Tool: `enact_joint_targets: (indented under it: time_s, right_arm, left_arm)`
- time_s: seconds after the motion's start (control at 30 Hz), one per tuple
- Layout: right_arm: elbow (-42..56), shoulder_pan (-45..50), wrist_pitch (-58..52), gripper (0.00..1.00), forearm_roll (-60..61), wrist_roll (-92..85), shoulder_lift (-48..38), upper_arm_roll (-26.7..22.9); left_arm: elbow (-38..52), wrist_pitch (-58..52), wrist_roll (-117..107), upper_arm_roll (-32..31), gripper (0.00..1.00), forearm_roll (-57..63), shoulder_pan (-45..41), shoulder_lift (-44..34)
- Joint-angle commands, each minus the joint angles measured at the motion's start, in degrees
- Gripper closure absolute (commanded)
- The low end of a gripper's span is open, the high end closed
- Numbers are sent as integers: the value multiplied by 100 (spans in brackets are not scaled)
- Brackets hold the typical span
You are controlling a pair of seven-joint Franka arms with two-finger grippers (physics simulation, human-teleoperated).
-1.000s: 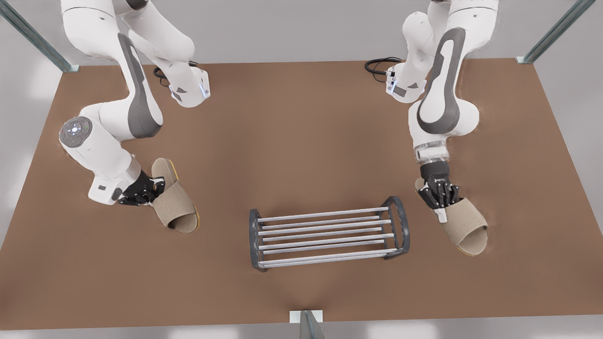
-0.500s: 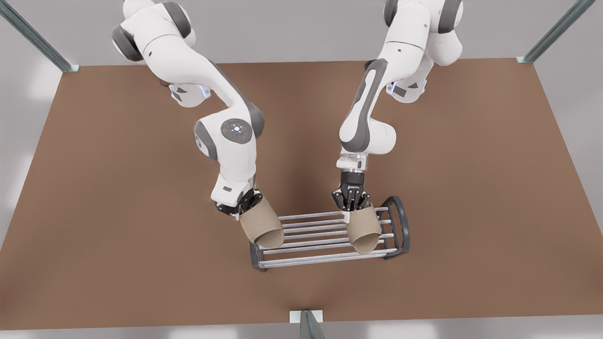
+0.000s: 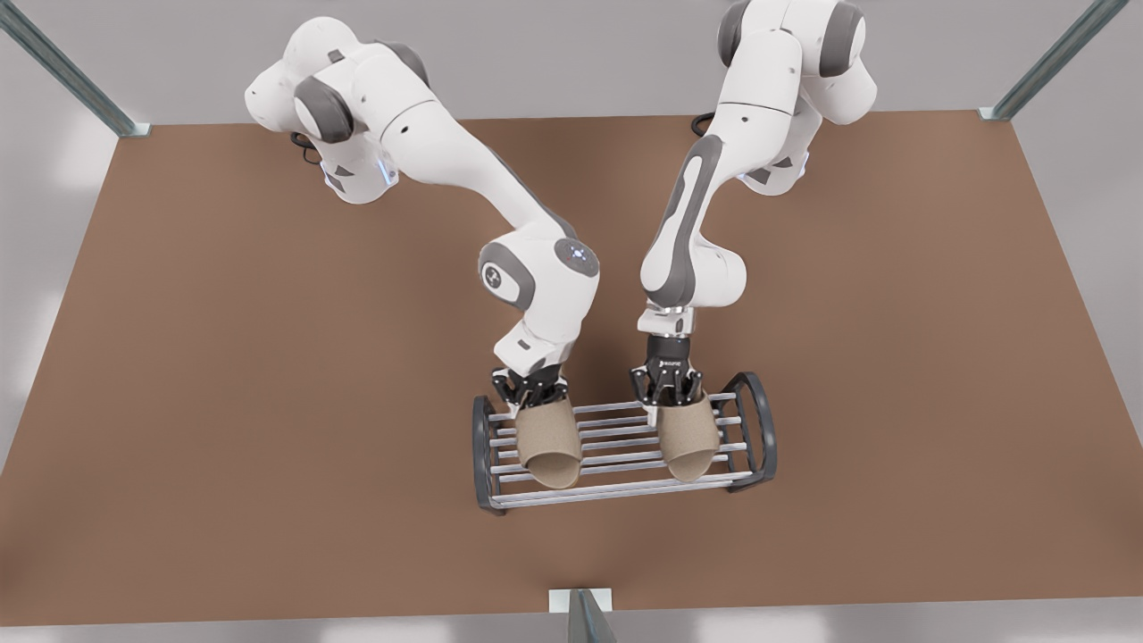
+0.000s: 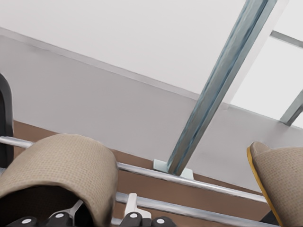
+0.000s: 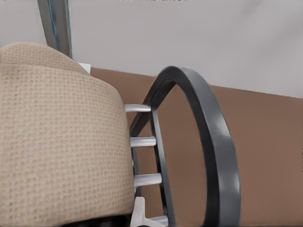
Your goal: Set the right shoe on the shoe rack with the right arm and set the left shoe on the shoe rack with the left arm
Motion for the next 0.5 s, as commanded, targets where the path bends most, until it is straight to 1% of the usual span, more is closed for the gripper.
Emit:
enact_joint_targets:
  time_s: [0.0,0.03,0.07,0.2,0.27,0.33,0.37,0.4,0.47]
  right_arm:
    - [-31,26,-38,79,-408,3067,31,-1]
    - [-40,26,-38,25,-408,2936,-4,8]
    - [-49,26,-38,0,-400,2900,-22,17]
    - [-171,8,6,0,-426,2891,-40,17]
    - [-365,-80,15,0,-426,2567,-57,26]
    - [-654,-282,-20,0,-356,1785,-601,70]
    - [-760,-448,-64,0,-155,1529,-891,245]
    - [-778,-493,-239,0,241,1389,-1094,281]
    - [-769,-484,-275,0,339,1371,-1130,281]
  left_arm:
    - [7,49,-1479,9,0,-5,13,-25]
    - [-2,49,-1487,9,0,-5,13,-25]
    - [-2,67,-1496,9,0,-5,13,-34]
    - [-20,304,-1514,9,0,-5,-14,-148]
    - [-20,304,-1514,9,0,-5,-14,-148]
    - [-20,331,-1514,9,0,-5,-14,-148]
    - [-37,366,-1514,17,0,-5,-14,-183]
    - [-37,375,-1523,17,0,-5,-22,-209]
    - [-81,375,-1523,17,0,-5,-22,-289]
